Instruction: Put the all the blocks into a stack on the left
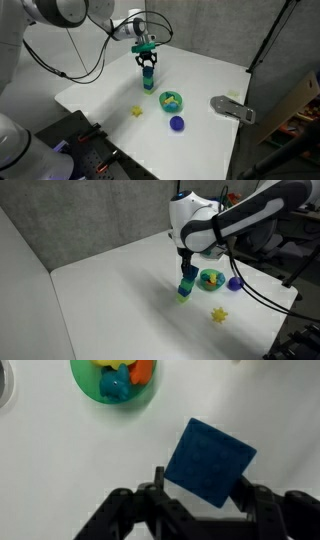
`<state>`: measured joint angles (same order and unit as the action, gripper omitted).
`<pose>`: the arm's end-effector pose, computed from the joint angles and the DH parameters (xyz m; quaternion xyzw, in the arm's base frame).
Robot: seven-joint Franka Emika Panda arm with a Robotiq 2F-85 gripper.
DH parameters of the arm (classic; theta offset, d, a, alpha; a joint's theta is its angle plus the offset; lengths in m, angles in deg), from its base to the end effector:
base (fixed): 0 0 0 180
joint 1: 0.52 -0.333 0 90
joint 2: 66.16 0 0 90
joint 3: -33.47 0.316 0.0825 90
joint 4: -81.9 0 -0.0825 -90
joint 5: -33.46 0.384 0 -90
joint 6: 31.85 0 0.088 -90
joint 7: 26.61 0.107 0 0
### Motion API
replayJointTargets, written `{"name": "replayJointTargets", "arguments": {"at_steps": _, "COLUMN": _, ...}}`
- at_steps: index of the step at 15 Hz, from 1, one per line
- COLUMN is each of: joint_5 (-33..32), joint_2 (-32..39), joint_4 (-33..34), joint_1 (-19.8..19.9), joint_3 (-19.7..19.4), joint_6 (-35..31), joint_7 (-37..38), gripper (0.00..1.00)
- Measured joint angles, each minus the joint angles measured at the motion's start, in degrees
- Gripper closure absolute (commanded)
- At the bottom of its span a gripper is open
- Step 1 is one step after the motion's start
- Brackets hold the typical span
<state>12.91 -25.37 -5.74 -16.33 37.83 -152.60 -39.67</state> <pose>0.6613 0.2172 0.2291 0.9181 0.3717 -0.0561 0.1256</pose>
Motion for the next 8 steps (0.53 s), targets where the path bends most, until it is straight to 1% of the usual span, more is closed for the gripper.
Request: {"name": "replayJointTargets", "arguments": {"at_steps": 8, "joint_5": -0.2, "joint_2": 0.8, "joint_4": 1.2, "joint_1": -1.3, "joint_3": -0.3, "joint_6": 0.4, "joint_7": 2.8, "gripper": 0.62}}
